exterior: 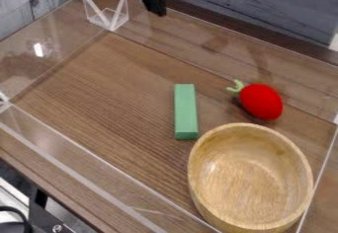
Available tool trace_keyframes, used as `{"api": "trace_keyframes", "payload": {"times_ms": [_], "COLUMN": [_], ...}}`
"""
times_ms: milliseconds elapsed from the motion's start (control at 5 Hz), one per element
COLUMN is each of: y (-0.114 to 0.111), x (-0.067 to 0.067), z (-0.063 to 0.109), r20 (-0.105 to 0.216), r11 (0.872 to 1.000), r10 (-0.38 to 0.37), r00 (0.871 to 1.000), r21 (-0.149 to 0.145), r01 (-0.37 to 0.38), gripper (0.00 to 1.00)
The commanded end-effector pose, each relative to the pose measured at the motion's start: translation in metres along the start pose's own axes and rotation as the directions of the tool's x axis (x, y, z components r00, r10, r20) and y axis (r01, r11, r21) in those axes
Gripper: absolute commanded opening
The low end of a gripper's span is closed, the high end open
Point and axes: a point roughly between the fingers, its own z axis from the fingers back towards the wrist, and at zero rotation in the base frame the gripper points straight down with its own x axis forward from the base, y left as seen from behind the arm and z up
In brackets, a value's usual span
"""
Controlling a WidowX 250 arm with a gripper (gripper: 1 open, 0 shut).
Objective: Move the red object to the right side of the table
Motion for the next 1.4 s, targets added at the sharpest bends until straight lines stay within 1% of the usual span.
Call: {"api": "trace_keyframes", "payload": {"times_ms": [0, 200, 400, 600, 800, 1000, 1200], "y": [-0.015, -0.011, -0.006, 0.002, 0.001, 0.0, 0.008], "x": [0.015, 0.029, 0.036, 0.04, 0.046, 0.054, 0.059], "z": [0.019, 0.019, 0.009, -0.003, -0.004, -0.003, -0.004], "r20": [0.064, 0.104, 0.134, 0.163, 0.185, 0.204, 0.223], "r11": [0.998, 0.999, 0.994, 0.985, 0.943, 0.867, 0.786], "r10": [-0.01, -0.026, -0.103, -0.169, -0.327, -0.486, -0.601], "r00": [0.998, 0.994, 0.986, 0.972, 0.927, 0.85, 0.768], "r21": [-0.054, -0.038, -0.026, -0.003, -0.009, -0.014, -0.01], "r01": [0.013, 0.03, 0.107, 0.172, 0.334, 0.499, 0.618], "gripper": [1.0, 1.0, 1.0, 1.0, 1.0, 1.0, 1.0]}}
